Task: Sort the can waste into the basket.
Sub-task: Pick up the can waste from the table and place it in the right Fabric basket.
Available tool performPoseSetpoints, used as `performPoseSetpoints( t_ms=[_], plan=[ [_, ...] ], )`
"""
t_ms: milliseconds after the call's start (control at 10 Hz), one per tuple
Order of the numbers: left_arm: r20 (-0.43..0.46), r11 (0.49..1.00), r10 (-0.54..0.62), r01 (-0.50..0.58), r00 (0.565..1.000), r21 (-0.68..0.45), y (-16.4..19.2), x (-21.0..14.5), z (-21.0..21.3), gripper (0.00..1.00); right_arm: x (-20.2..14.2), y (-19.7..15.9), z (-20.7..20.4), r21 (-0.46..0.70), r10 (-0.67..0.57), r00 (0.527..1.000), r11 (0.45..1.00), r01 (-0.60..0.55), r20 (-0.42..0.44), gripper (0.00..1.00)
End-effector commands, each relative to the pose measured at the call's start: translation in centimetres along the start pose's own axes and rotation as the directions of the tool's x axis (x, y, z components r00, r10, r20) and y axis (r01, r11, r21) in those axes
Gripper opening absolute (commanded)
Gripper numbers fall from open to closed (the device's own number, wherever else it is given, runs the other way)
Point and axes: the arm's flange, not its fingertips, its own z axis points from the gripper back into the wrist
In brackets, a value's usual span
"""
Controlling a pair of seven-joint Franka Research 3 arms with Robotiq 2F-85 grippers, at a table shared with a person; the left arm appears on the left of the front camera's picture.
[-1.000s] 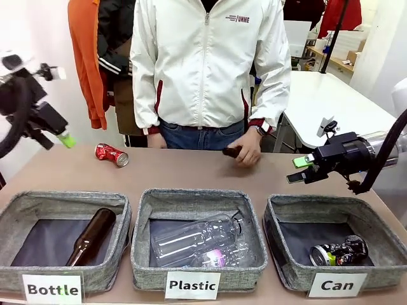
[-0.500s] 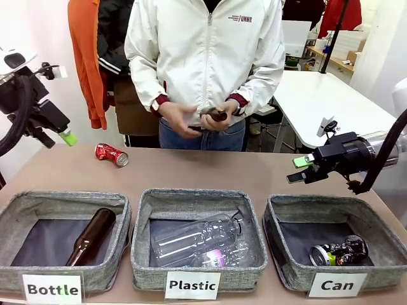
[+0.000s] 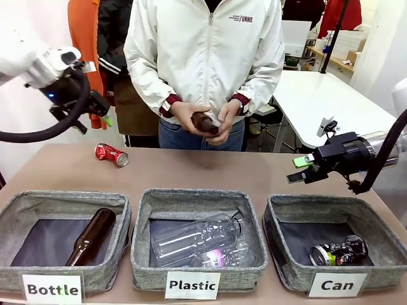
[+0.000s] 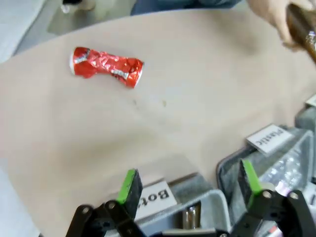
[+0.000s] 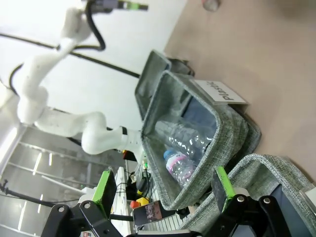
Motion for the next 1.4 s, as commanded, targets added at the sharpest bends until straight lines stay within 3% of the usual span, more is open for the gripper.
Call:
performPoseSetpoints(
  t_ms=[0, 200, 300, 500, 800, 1000, 1300],
  plan=[
    [-0.081, 0.999, 0.038, -0.040, 0.996, -0.028, 1.4, 2.1, 1.8, 1.00, 0.0, 0.3, 0.2, 0.000, 0.022, 1.000, 1.000, -0.022, 0.001, 1.00],
    [-0.082, 0.992, -0.004, -0.006, 0.997, -0.125, 7.0, -2.4, 7.1, 1.00, 0.0, 0.3, 0.2, 0.000, 0.022, 1.000, 1.000, -0.022, 0.001, 1.00],
    [-0.066, 0.984, -0.053, 0.041, 0.996, -0.171, 10.2, -6.6, 9.5, 1.00, 0.0, 0.3, 0.2, 0.000, 0.022, 1.000, 1.000, -0.022, 0.001, 1.00],
    [-0.050, 0.967, -0.094, 0.079, 0.994, -0.241, 14.8, -13.3, 11.0, 1.00, 0.0, 0.3, 0.2, 0.000, 0.022, 1.000, 1.000, -0.022, 0.001, 1.00],
    [0.073, 0.912, 0.127, -0.088, 0.989, -0.401, 23.5, -19.2, 12.5, 1.00, 0.0, 0.3, 0.2, 0.000, 0.022, 1.000, 1.000, -0.022, 0.001, 1.00],
    [0.112, 0.851, 0.186, -0.103, 0.976, -0.516, 28.3, -22.6, 12.8, 1.00, 0.0, 0.3, 0.2, 0.000, 0.022, 1.000, 1.000, -0.022, 0.001, 1.00],
    [0.066, 0.794, 0.173, -0.100, 0.983, -0.599, 32.7, -24.1, 12.3, 1.00, 0.0, 0.3, 0.2, 0.000, 0.022, 1.000, 1.000, -0.022, 0.001, 1.00]
  ],
)
